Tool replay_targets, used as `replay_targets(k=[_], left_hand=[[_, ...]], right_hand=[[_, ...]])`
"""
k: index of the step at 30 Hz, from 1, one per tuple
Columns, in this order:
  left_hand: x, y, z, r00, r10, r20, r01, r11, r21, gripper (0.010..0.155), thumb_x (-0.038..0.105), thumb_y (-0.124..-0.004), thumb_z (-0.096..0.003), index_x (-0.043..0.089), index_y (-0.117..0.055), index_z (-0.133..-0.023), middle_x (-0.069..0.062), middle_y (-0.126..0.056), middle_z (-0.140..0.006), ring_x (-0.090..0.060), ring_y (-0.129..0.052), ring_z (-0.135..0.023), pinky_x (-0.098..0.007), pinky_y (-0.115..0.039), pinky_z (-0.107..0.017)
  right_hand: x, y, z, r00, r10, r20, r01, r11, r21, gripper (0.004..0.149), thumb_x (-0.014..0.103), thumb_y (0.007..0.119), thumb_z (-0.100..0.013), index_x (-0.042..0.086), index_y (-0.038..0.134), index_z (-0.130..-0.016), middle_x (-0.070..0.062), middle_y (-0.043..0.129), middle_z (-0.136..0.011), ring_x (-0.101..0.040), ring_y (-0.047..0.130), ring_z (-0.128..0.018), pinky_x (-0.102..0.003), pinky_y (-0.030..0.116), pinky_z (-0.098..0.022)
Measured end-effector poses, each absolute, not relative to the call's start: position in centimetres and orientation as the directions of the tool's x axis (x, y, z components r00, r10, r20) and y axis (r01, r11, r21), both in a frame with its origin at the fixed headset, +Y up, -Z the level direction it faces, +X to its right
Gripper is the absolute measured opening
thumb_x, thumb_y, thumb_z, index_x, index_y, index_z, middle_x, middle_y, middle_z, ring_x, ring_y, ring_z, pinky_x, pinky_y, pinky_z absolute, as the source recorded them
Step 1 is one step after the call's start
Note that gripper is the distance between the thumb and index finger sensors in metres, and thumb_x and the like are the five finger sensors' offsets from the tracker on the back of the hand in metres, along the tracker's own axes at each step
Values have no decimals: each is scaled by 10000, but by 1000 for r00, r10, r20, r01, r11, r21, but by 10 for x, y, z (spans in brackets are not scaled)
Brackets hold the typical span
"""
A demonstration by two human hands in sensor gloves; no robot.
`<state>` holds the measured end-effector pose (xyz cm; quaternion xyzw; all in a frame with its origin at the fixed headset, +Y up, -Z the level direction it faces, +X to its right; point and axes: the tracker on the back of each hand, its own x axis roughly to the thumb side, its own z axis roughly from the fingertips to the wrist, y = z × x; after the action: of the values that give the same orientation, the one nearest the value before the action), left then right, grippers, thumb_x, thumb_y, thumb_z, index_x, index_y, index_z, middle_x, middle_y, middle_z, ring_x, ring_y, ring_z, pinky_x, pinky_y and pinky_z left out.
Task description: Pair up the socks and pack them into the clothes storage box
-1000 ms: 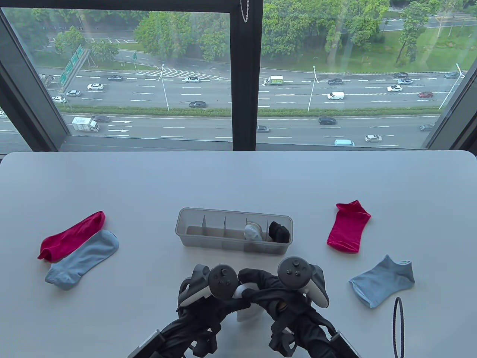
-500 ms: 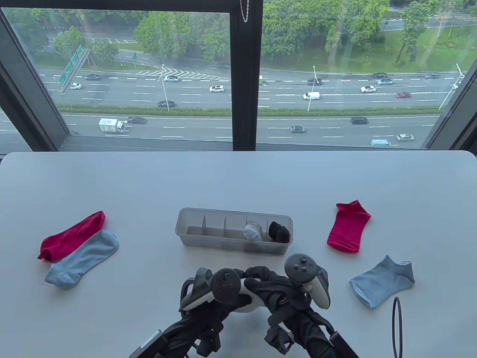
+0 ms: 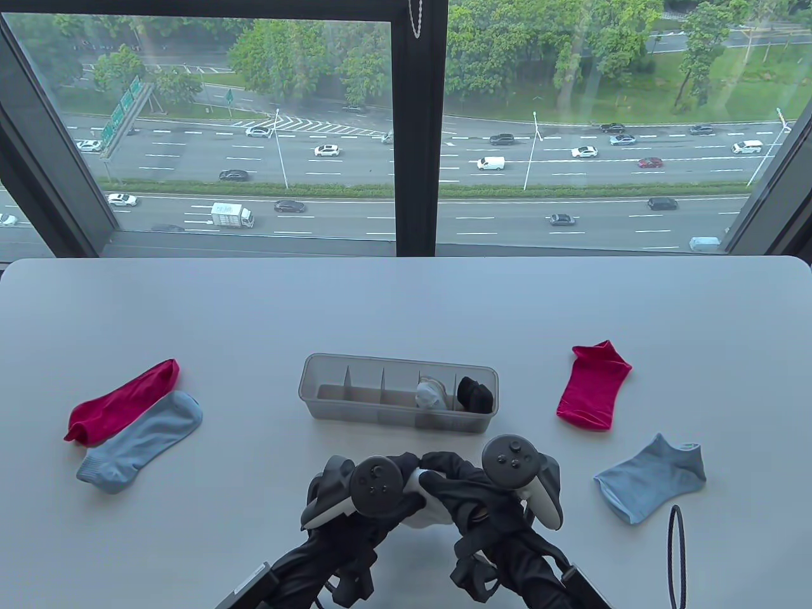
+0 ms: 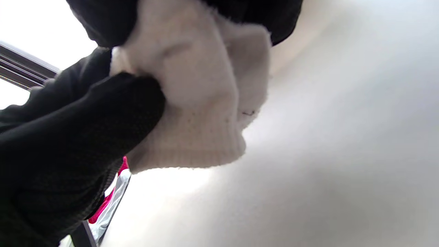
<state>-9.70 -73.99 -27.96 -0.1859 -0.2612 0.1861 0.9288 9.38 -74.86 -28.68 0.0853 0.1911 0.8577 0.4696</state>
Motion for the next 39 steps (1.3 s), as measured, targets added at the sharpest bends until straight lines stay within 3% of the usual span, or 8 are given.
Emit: replay_targets(k=[9,11,15,21,25,29,34,39], left_hand=[[-104,-735,-284,868,387,312,-252,884,-394,559,530,-713,-507,73,-753,-827,-60,-929,-512,-221,-969,-389,-526,-866,-432],[-106,-737,-282,868,389,308,-250,880,-404,608,540,-710,-500,56,-742,-867,-74,-949,-546,-263,-1003,-449,-554,-856,-476],[-100,-737,-279,792,446,417,-269,868,-417,802,466,-679,-523,-2,-384,-1103,-274,-592,-1087,-509,-675,-976,-691,-566,-726],[-97,-733,-277,811,378,447,-231,909,-348,675,434,-759,-497,8,-578,-988,-139,-844,-741,-291,-914,-608,-582,-767,-588],[-104,-733,-282,802,421,424,-247,879,-407,624,475,-712,-521,-4,-691,-921,-112,-921,-566,-244,-965,-414,-546,-841,-471],[-102,-733,-279,813,395,429,-241,897,-369,646,499,-683,-522,10,-681,-944,-121,-925,-596,-275,-966,-455,-570,-820,-503],[-93,-737,-273,817,331,472,-130,903,-409,825,481,-676,-522,9,-335,-1107,-241,-607,-1034,-466,-716,-908,-679,-595,-709],[-100,-732,-280,819,382,427,-207,892,-401,640,447,-694,-524,1,-617,-978,-130,-901,-654,-265,-959,-486,-556,-826,-494]], right_hand=[[86,-748,-286,-583,810,69,-678,-531,508,608,449,751,-493,442,472,-1033,-5,619,-1105,-295,641,-1006,-545,499,-786],[88,-747,-287,-590,806,54,-689,-537,486,541,430,763,-489,402,593,-1001,-24,794,-986,-245,801,-892,-526,573,-763],[92,-752,-288,-561,827,-19,-739,-491,461,488,447,671,-536,326,554,-994,-21,901,-826,-187,903,-747,-475,636,-744],[95,-758,-290,-455,884,-108,-792,-346,502,486,450,647,-532,277,574,-980,-25,914,-810,-200,911,-739,-480,641,-730],[92,-757,-289,-489,872,-17,-718,-391,576,657,435,771,-479,428,438,-1045,-61,596,-1114,-338,644,-989,-552,525,-765],[93,-749,-292,-573,819,3,-710,-499,497,510,421,758,-493,338,632,-980,-40,917,-840,-203,939,-730,-431,745,-667],[94,-754,-290,-556,827,-82,-759,-466,454,484,445,668,-538,232,603,-968,-20,955,-669,-145,977,-551,-388,799,-593],[90,-756,-288,-491,871,-19,-713,-389,582,662,467,728,-492,376,402,-1060,-85,678,-1036,-308,716,-916,-503,592,-737]])
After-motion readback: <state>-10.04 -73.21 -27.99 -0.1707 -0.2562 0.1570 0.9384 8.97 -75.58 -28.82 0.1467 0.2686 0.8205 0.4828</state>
